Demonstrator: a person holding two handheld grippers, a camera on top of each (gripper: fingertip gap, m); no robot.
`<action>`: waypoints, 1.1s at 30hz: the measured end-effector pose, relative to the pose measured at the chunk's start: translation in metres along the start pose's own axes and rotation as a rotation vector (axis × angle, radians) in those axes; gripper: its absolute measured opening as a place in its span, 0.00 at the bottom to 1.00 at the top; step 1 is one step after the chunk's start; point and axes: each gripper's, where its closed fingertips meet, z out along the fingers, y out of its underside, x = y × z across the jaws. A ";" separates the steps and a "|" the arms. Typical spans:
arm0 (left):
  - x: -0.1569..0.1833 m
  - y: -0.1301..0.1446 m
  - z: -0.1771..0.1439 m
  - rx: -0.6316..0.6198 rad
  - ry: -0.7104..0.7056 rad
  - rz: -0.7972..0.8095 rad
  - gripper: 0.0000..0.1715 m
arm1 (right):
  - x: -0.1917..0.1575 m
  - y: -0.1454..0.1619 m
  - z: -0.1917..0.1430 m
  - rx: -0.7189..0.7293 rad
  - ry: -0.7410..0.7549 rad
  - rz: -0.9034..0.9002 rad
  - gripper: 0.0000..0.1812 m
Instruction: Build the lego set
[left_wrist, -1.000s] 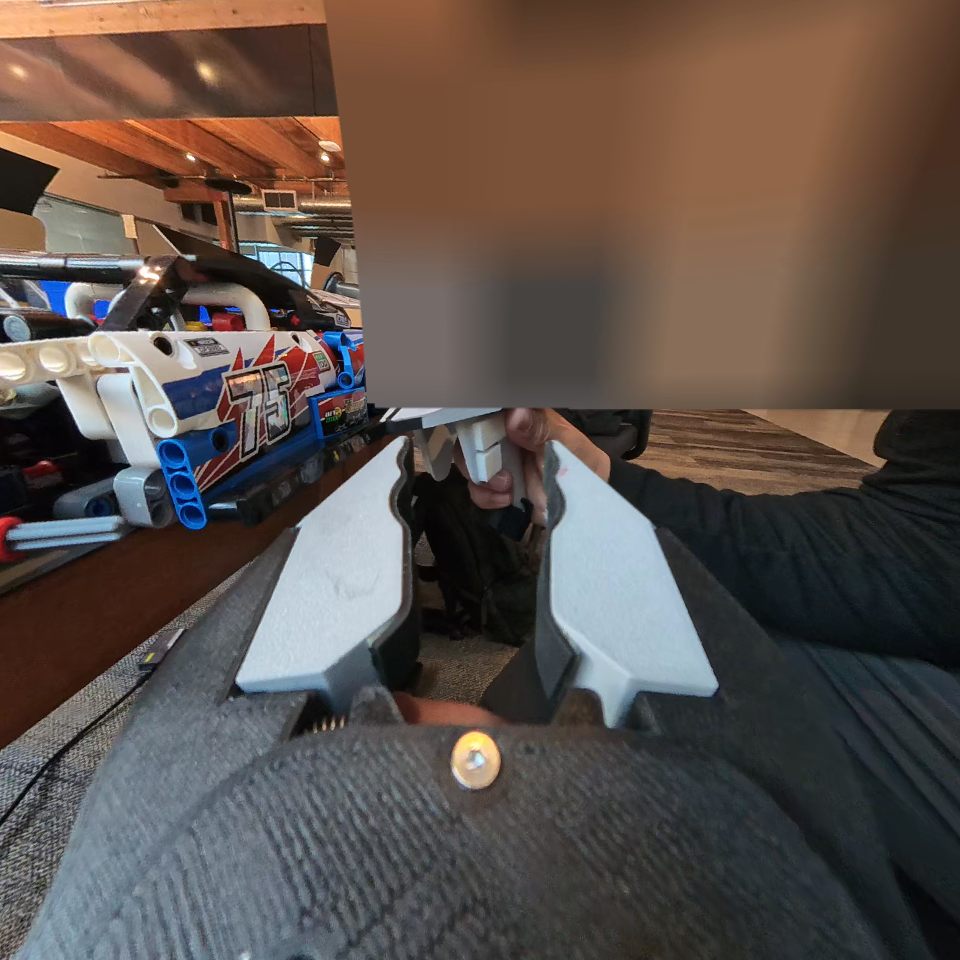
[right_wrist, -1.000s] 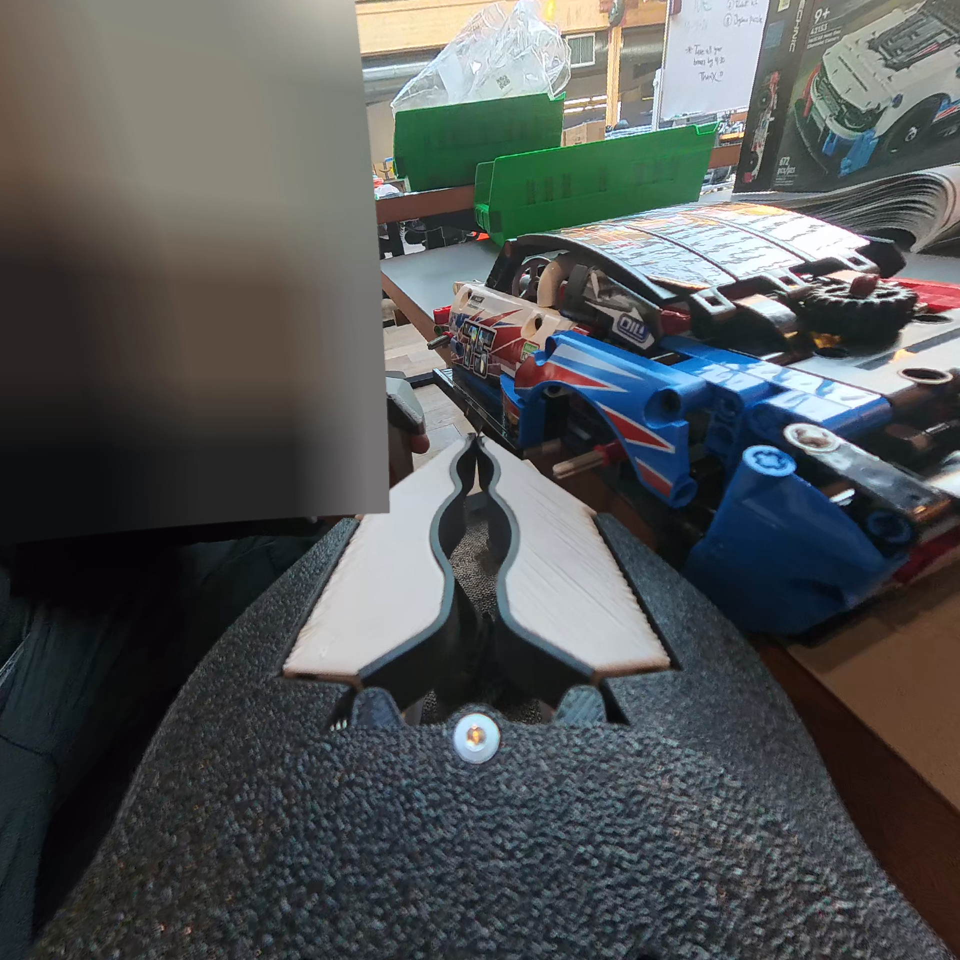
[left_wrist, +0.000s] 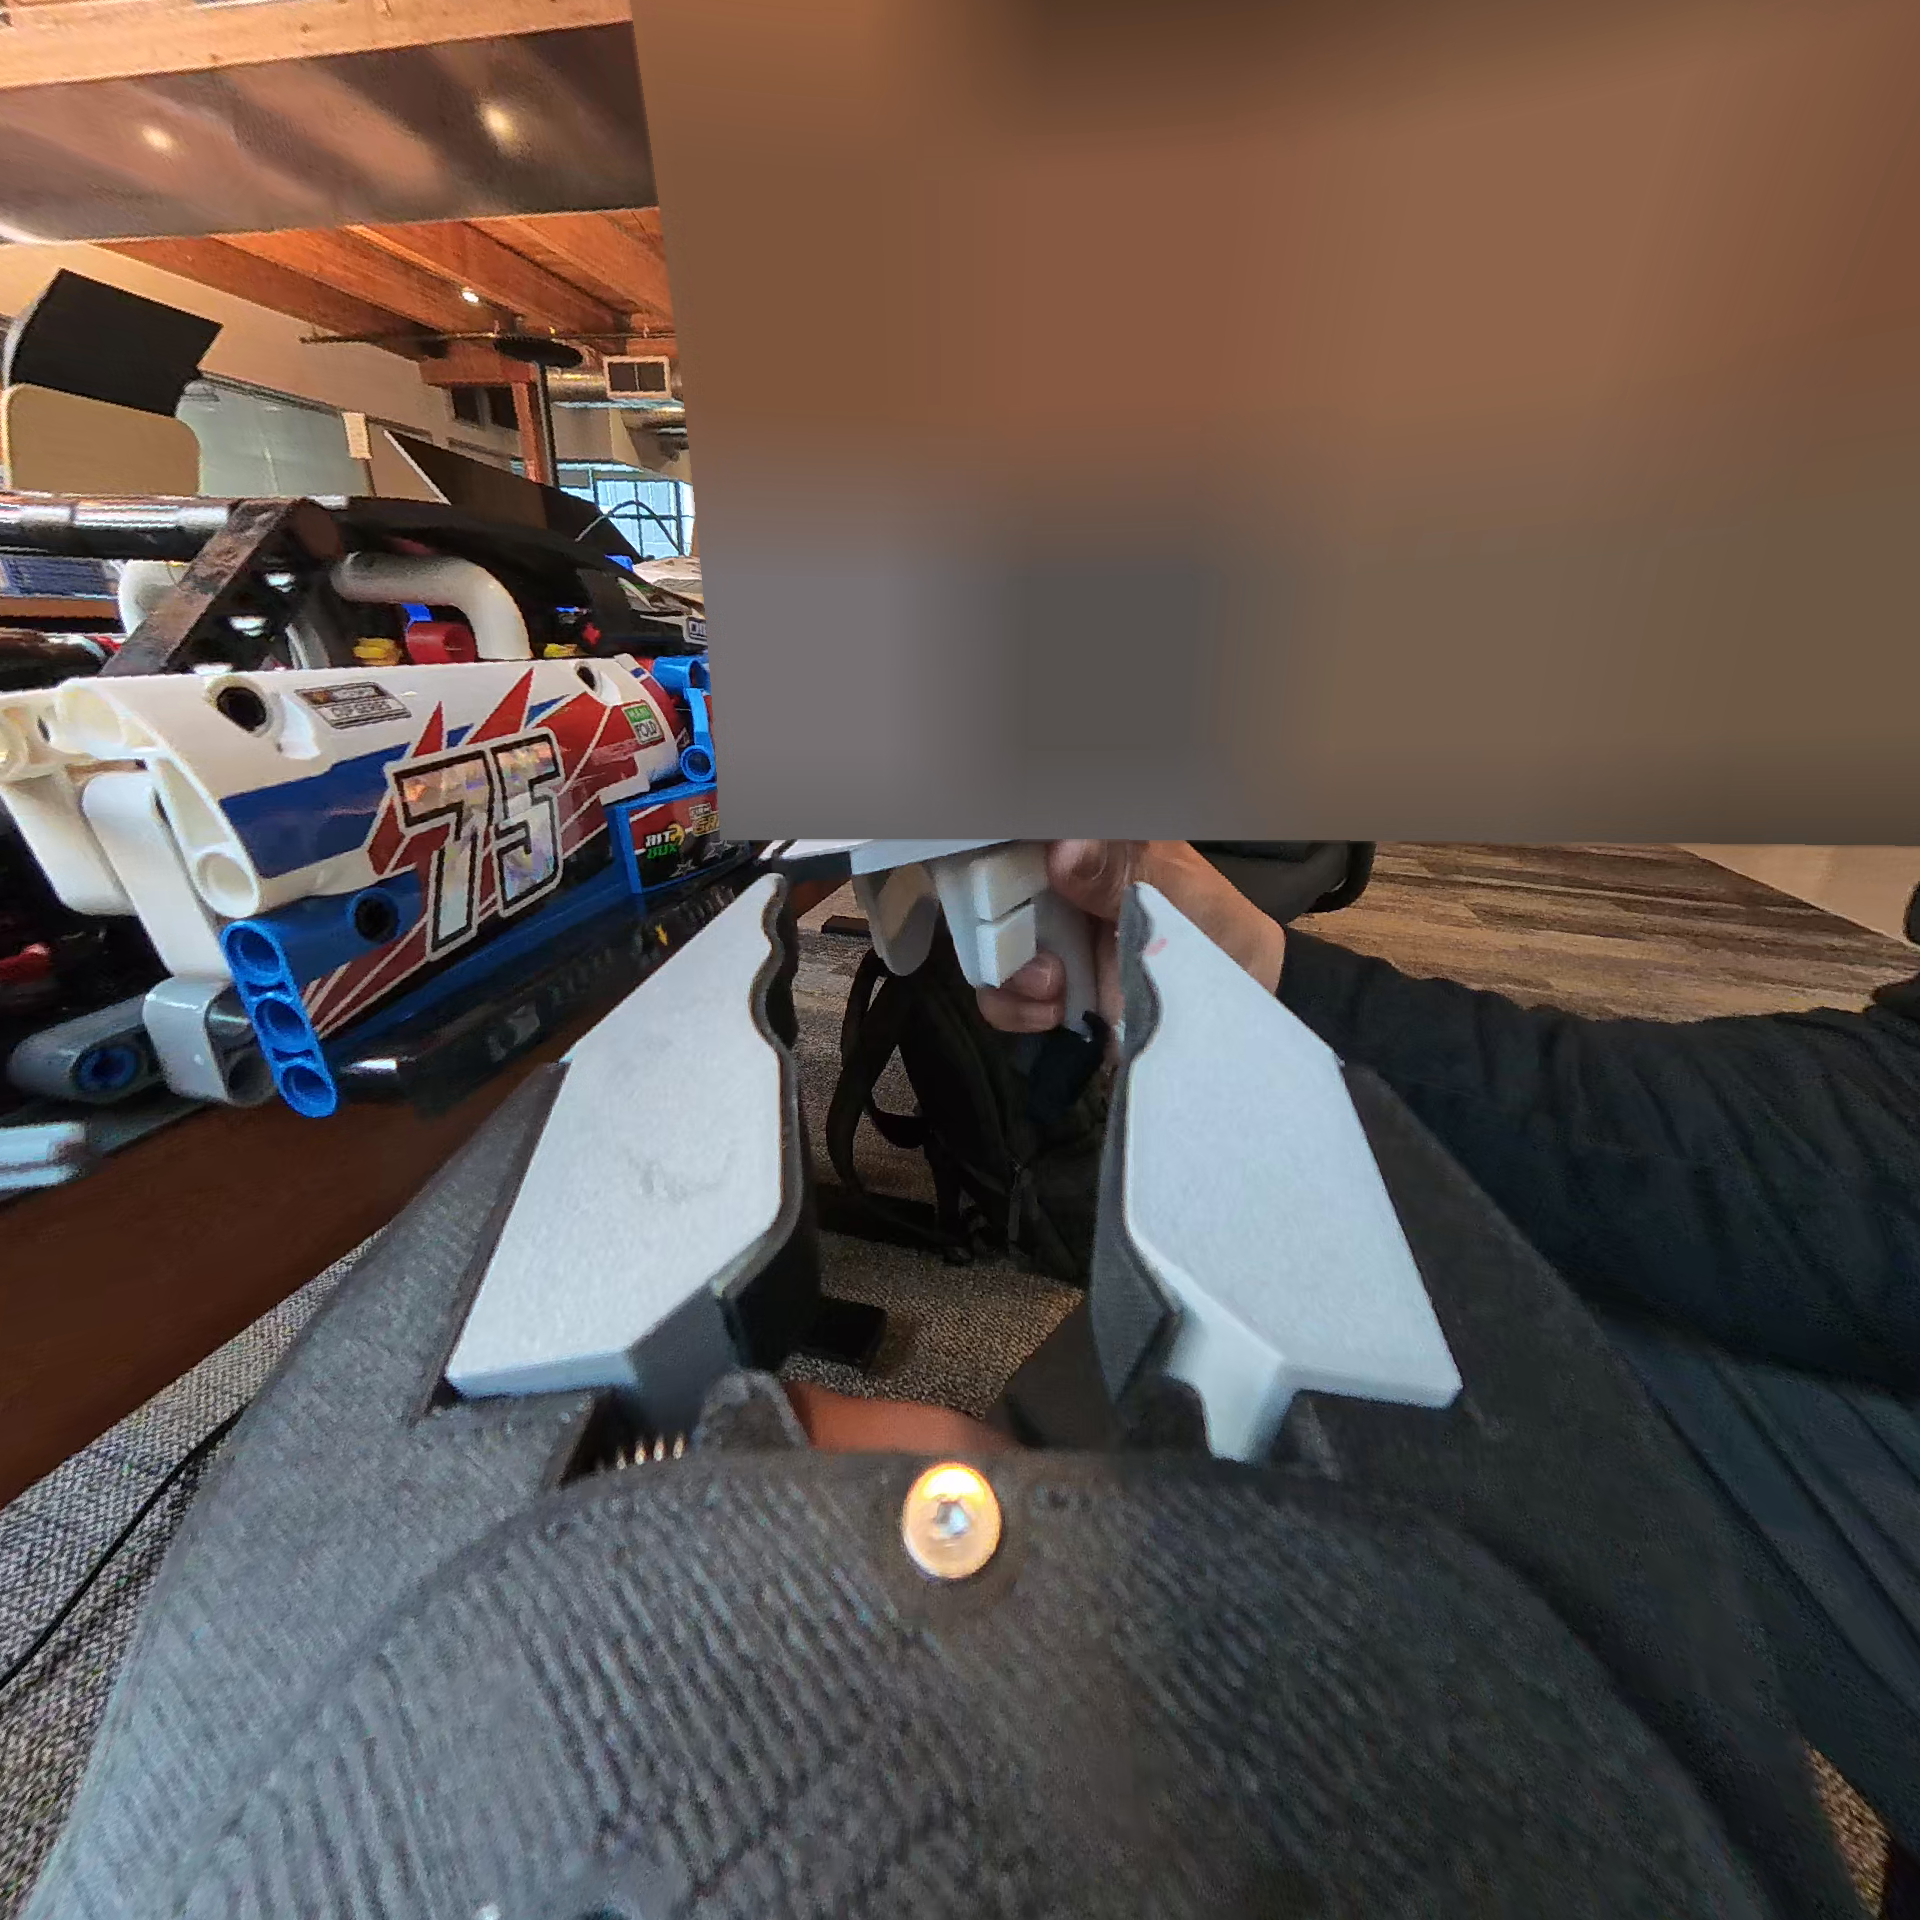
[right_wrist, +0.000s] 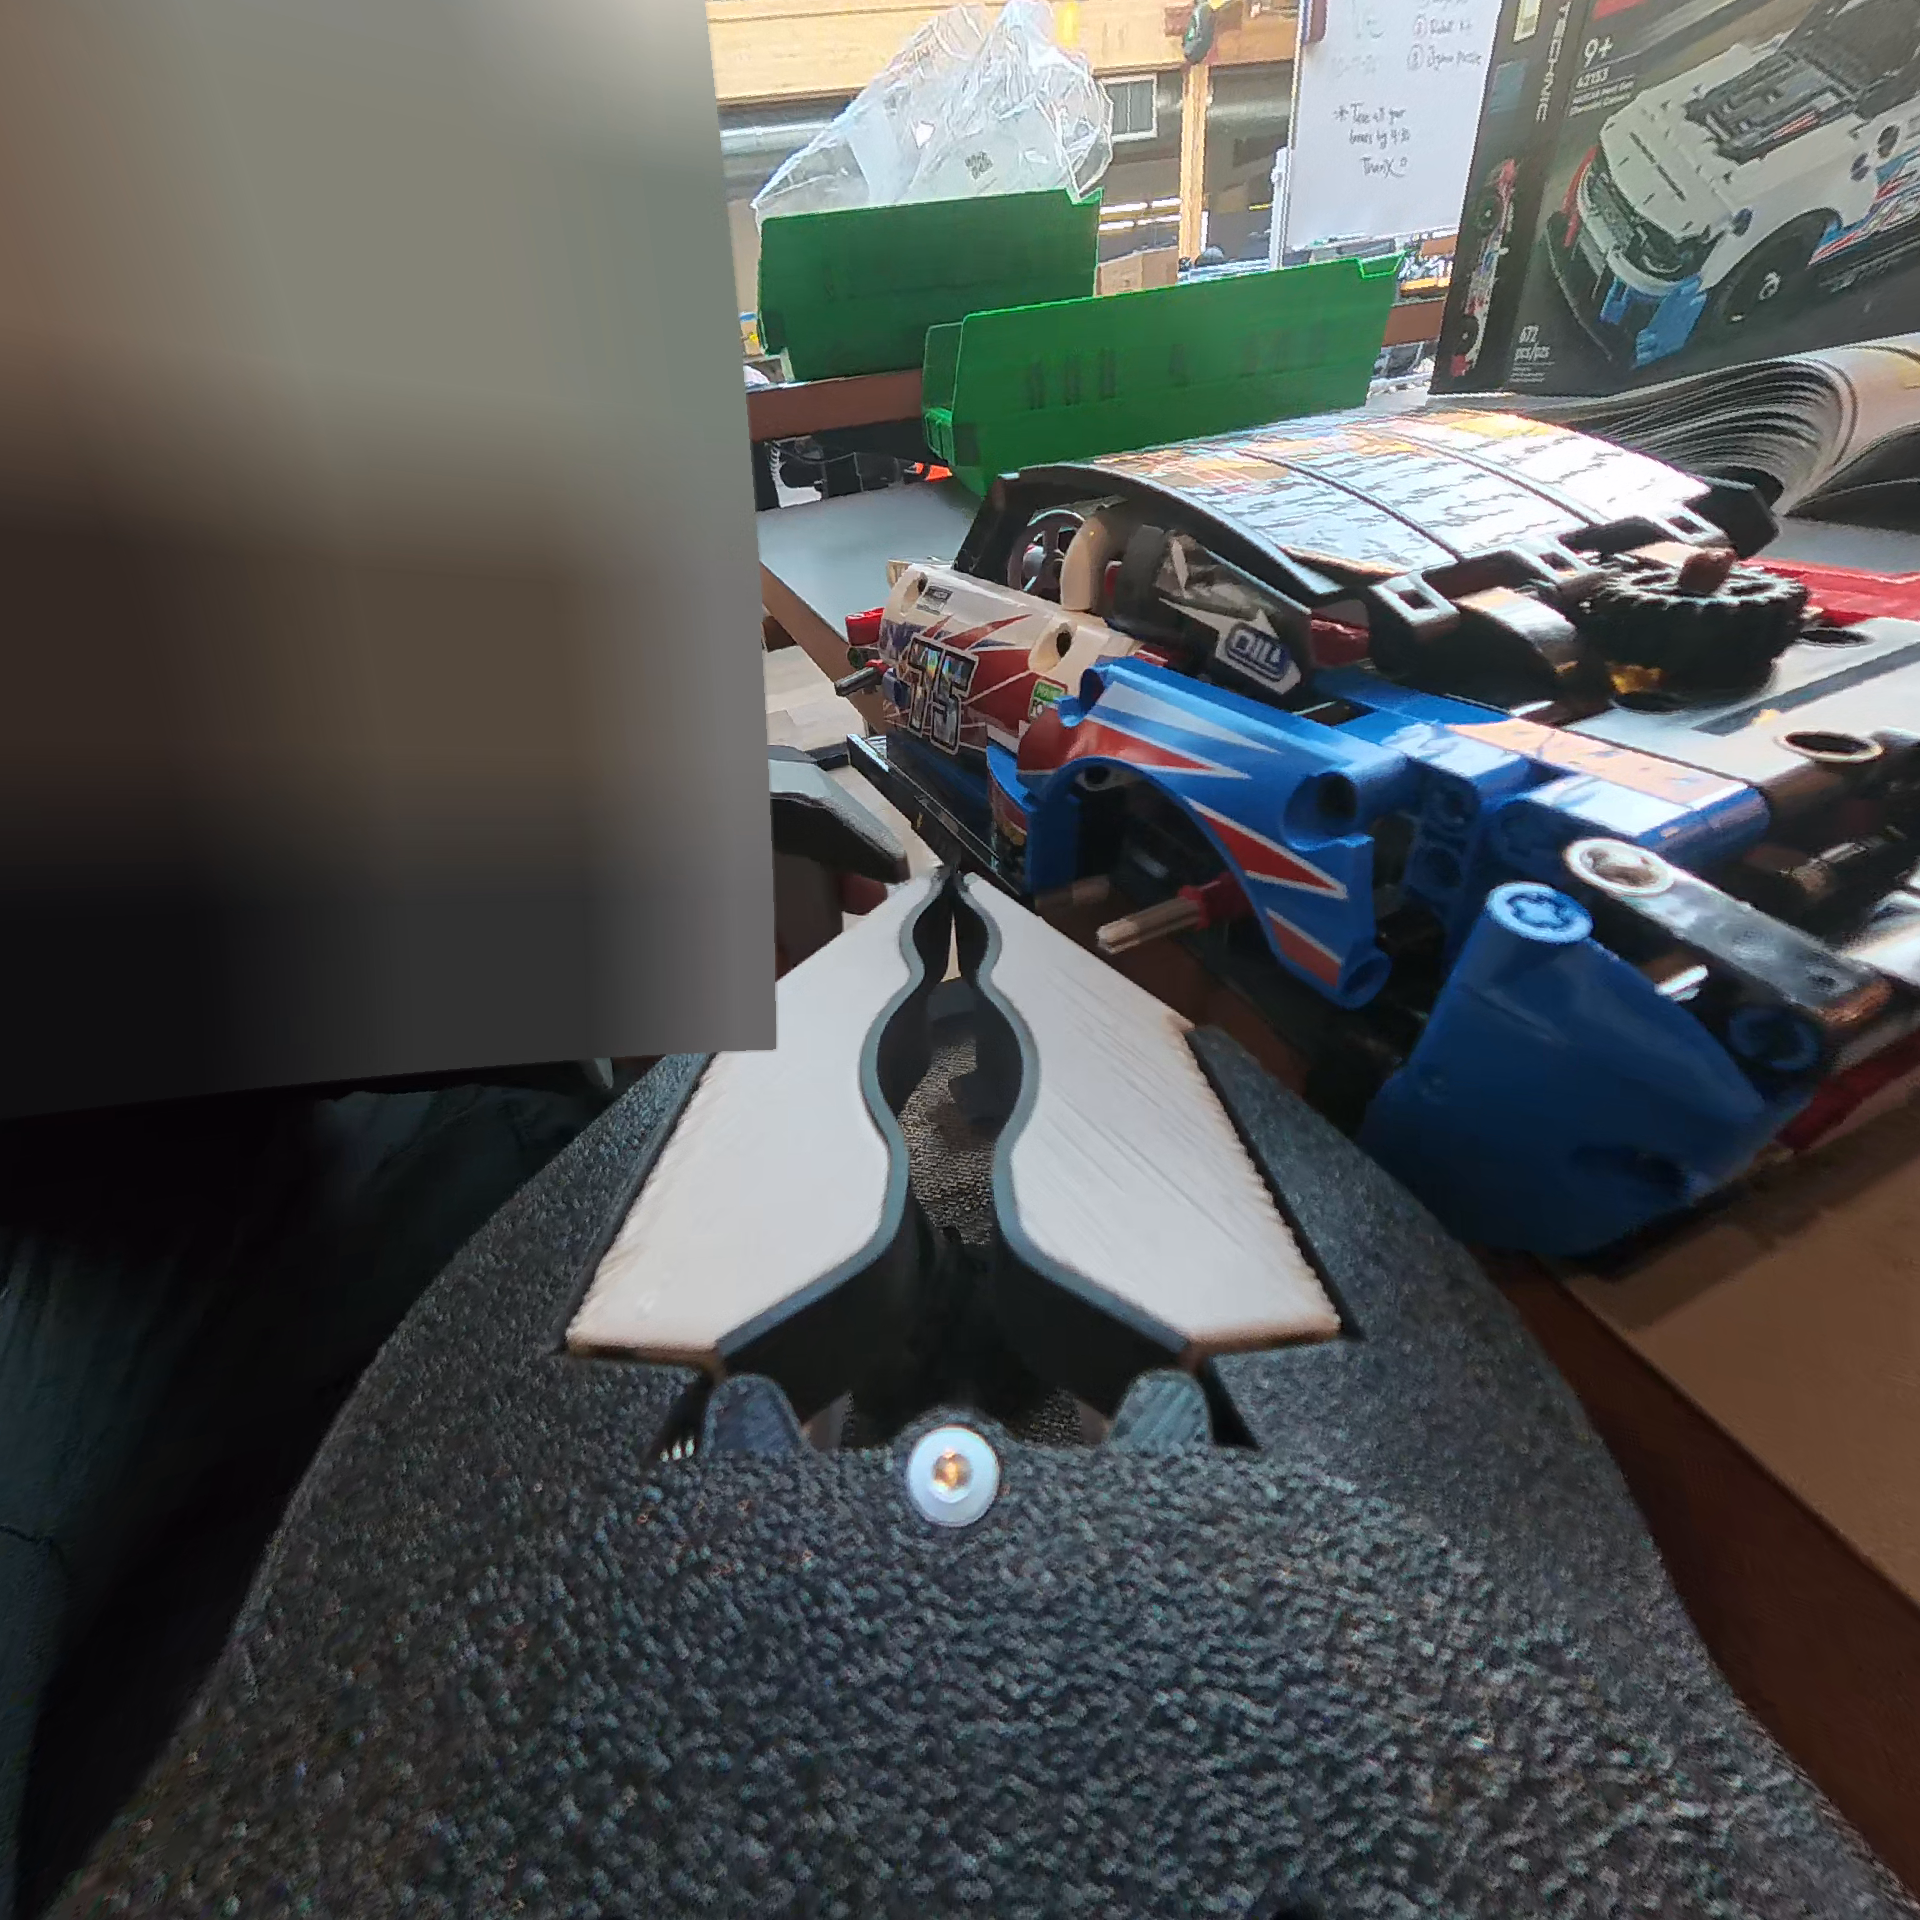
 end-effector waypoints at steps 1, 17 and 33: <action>0.000 0.000 0.001 0.001 -0.001 -0.002 0.34 | 0.000 0.000 0.000 -0.002 0.002 -0.001 0.00; -0.006 0.002 0.005 -0.014 -0.037 -0.004 0.35 | 0.003 0.001 0.001 -0.003 0.024 -0.006 0.00; -0.007 0.003 0.008 -0.009 -0.053 -0.008 0.35 | 0.004 0.000 0.001 0.002 0.040 -0.020 0.00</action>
